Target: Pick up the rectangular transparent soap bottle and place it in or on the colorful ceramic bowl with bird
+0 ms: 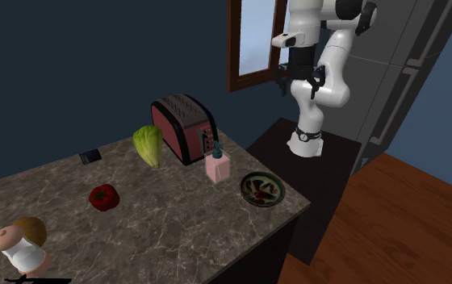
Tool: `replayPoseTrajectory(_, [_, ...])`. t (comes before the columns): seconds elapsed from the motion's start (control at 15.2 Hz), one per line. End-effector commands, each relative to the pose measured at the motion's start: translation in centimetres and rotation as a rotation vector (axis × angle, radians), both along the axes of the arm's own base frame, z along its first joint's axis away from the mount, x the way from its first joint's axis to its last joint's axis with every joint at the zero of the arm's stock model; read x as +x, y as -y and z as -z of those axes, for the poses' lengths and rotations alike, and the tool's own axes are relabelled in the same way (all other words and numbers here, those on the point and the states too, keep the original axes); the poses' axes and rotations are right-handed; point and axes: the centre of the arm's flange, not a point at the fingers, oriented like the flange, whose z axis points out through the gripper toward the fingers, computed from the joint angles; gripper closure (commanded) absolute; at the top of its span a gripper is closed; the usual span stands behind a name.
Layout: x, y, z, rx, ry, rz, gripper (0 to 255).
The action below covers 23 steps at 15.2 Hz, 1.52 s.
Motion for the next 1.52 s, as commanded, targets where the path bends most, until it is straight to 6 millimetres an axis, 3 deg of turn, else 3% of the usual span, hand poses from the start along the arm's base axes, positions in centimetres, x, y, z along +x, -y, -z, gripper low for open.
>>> replayPoseTrajectory(0.0, [0.0,0.0,0.0,0.000,0.000,0.000,0])
replayPoseTrajectory(0.73, [7.7,9.3,8.4,-0.013,-0.054,0.100,0])
replayPoseTrajectory(1.45, [13.9,19.5,17.1,-0.026,-0.108,0.200,0])
